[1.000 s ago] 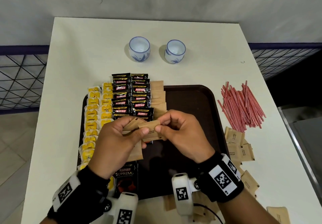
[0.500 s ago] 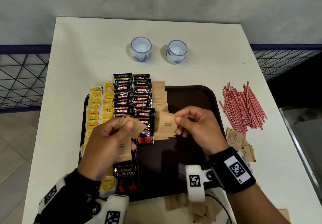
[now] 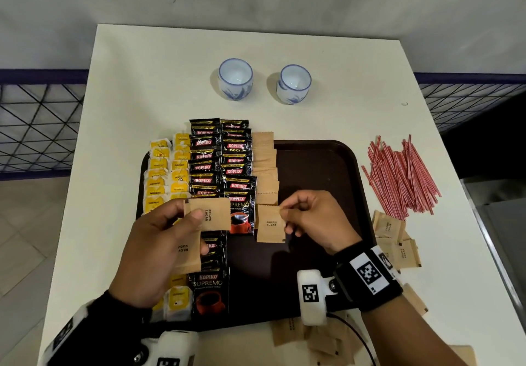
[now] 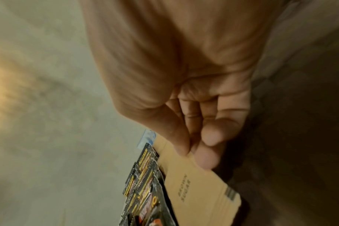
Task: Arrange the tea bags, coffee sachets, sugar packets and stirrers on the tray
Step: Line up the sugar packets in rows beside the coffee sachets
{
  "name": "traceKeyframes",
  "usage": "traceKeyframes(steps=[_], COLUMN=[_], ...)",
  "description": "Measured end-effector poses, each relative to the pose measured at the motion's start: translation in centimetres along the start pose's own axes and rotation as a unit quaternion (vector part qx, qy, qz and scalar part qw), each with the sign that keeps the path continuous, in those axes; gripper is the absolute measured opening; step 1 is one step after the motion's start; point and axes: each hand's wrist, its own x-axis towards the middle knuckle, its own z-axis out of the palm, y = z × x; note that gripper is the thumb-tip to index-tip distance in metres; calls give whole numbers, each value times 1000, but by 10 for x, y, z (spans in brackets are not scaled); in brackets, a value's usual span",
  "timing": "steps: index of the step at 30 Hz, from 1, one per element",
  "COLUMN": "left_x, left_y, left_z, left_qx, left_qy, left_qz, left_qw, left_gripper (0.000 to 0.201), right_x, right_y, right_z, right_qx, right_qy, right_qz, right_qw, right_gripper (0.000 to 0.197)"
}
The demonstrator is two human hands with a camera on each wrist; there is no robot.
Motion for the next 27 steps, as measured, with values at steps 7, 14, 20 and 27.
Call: traceKeyframes(steps=[7,14,20,27], left_x=[-3,-5,-5,-9], left_y=[-4,-5,-2,-2], left_z=[5,10,17,39], left_qx=[20,26,11,-6], left_qy=[3,2,-5,-16], left_qz=[0,1,0,1], left_qw=[1000,1000,1000,1000], left_gripper=[12,18,14,7], right_x=[3,5,0,-31], right_y=[3,4,0,-18], right_z=[8,11,9,13], right_qx=[-34,-41,-50,177], right_qy=[14,35,81,-88], right_qz=[-17,-31,-66,-108], right_qw=[999,998,993,974], right_gripper=[10,14,15,17])
